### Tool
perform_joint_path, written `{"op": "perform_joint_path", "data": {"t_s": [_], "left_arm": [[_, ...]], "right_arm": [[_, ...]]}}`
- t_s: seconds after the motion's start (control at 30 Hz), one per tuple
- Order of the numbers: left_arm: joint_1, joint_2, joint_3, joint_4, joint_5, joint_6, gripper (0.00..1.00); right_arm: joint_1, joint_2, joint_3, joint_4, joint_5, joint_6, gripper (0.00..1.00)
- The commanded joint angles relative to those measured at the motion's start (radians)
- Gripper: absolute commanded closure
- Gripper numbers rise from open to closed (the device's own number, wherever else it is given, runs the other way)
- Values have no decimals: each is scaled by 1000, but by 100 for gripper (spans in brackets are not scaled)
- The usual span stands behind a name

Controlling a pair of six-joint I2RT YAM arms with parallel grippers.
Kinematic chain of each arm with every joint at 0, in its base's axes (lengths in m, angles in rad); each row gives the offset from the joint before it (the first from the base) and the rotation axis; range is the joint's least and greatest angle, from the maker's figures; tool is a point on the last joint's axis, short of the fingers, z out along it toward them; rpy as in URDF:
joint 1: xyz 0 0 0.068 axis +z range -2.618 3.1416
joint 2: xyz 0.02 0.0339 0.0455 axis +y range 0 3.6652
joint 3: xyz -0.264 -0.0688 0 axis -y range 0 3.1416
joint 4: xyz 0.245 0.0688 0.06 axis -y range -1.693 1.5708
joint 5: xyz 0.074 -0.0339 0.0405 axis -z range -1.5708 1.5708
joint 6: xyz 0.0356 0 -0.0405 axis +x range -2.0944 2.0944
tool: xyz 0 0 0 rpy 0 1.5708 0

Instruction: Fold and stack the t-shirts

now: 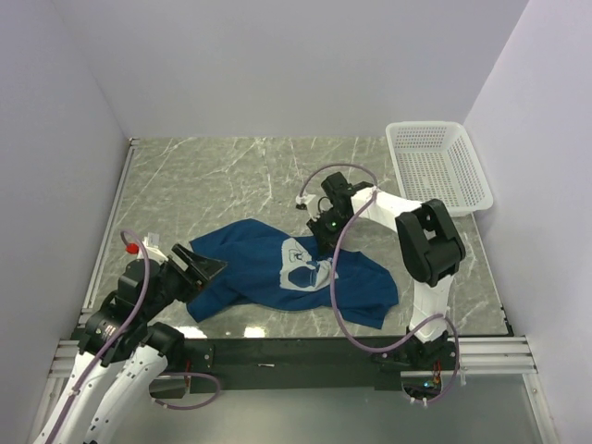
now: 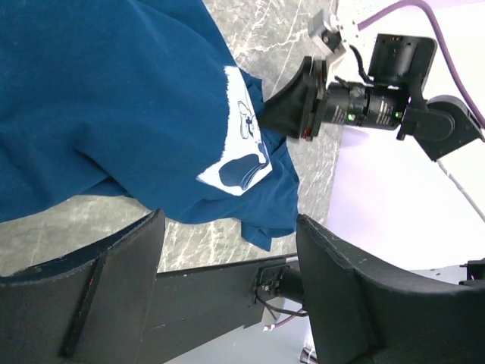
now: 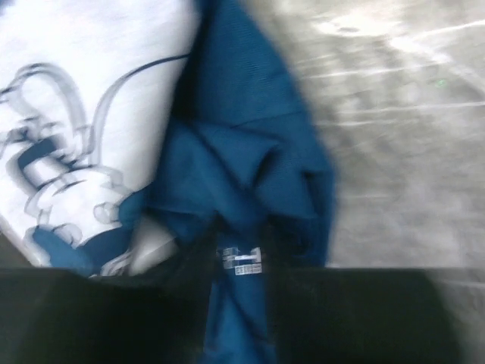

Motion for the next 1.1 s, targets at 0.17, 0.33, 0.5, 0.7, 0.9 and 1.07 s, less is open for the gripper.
{"op": "perform_joint_path", "data": {"t_s": [0.17, 0.33, 0.5, 0.7, 0.9, 1.07], "left_arm": [[3, -9, -18, 45, -12, 20, 25], [3, 11, -61, 111, 18, 20, 25], [3, 80, -64, 176, 26, 53, 25], [3, 152, -86, 232, 52, 99, 24], [3, 260, -168, 335, 65, 132, 24], [3, 394, -225, 430, 92, 143, 26]], "right_arm": [[-85, -176, 26, 245, 533, 161, 100], [-229, -290, 18, 367, 672, 250, 100], [-266, -249, 55, 250, 552, 223, 26], [-268, -356, -11, 222, 393, 77, 21], [-265, -344, 48, -149, -64, -257, 24], [-246, -367, -113, -221, -50, -333, 26]]}}
